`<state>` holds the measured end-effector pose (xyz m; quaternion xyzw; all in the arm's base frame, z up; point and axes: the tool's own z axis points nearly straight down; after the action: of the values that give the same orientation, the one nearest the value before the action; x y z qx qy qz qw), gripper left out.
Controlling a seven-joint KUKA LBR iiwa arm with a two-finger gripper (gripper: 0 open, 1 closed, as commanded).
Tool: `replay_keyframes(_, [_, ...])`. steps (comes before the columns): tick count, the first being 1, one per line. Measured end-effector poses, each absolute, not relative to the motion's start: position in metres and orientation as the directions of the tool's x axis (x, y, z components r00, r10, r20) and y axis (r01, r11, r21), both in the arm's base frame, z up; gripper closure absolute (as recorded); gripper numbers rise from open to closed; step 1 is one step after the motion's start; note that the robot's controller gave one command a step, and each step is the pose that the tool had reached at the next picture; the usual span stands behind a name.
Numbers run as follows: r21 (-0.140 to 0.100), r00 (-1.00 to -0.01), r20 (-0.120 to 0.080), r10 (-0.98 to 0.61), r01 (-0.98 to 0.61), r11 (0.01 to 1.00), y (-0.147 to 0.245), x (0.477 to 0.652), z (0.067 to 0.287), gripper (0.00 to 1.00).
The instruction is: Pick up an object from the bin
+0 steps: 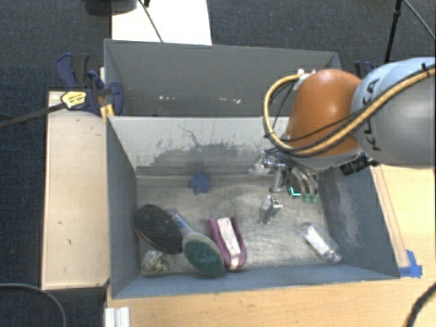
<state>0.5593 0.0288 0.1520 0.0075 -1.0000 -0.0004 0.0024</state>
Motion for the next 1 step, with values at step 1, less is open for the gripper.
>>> replay_keyframes(1, [0.0,-0.993,-0.008,-0.116,-0.116,0.993,0.0709,0.5308,0.0734,0.0])
